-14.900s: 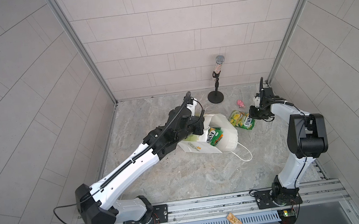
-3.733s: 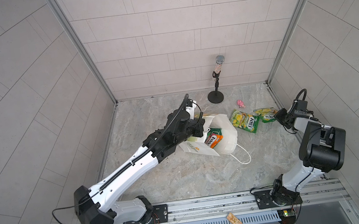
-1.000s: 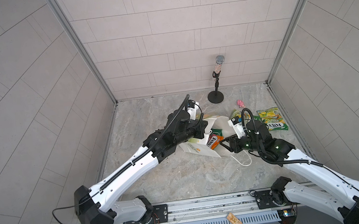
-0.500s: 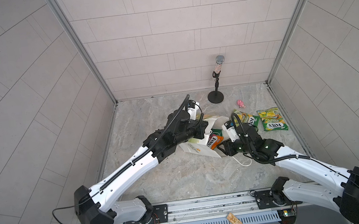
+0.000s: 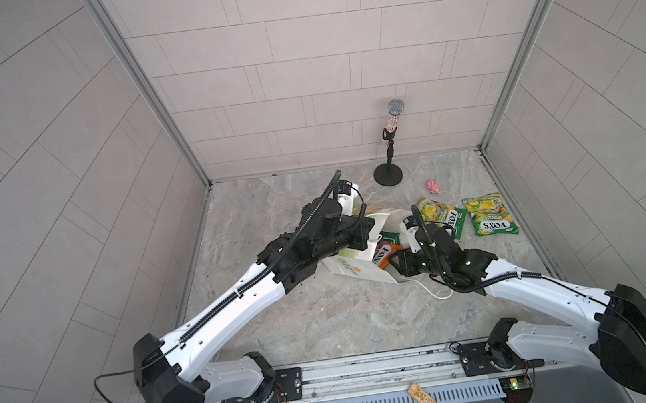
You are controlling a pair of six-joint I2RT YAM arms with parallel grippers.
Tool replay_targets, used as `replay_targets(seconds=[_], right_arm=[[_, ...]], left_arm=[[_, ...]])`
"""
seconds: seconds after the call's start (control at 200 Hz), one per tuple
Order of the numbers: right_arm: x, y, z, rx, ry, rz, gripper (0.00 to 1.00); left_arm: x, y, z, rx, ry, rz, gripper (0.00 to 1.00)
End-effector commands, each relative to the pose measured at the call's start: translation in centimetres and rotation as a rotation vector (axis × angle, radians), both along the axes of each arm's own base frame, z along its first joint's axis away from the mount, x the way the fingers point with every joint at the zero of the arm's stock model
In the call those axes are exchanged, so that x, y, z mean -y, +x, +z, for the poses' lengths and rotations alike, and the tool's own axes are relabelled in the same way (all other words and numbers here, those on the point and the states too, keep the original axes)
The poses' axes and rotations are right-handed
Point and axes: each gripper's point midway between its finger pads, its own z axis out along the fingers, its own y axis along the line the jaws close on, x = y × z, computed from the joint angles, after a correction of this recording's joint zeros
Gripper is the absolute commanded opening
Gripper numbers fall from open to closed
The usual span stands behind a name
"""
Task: Take the snacks out of the paper bag
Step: 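Reach the right gripper into the bag and grasp the orange FOX'S packet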
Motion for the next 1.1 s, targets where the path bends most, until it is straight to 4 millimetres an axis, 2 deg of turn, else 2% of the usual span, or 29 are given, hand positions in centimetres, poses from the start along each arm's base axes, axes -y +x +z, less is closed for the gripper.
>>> replay_targets(seconds=[0.0, 0.165, 0.35, 0.811, 0.936, 1.091], right_arm=[[0.3, 0.7, -0.1, -0.023, 0.036, -0.091, 0.46], [1.3, 1.1, -0.5, -0.032, 0.009, -0.162, 0.45], [1.4, 1.2, -1.3, -0.077, -0.013, -0.189, 0.44], [-0.7, 2.7, -1.2, -0.091, 0.033, -0.168, 0.32], [-0.8, 2.9, -1.1, -0.09, 0.038, -0.172, 0.26], [-1.0, 2.9, 0.1, -0.059, 0.057, -0.15, 0.03]], left_arm=[[-0.1, 0.0, 0.1, 0.008, -0.007, 0.001, 0.0], [-0.2, 0.1, 0.1, 0.013, -0.004, 0.004, 0.0], [0.0, 0.1, 0.1, 0.012, -0.003, 0.0, 0.0], [0.2, 0.0, 0.0, 0.007, -0.006, -0.01, 0.0], [0.2, 0.0, 0.0, 0.009, -0.005, -0.011, 0.0], [0.0, 0.2, -0.3, 0.006, 0.003, 0.0, 0.0]])
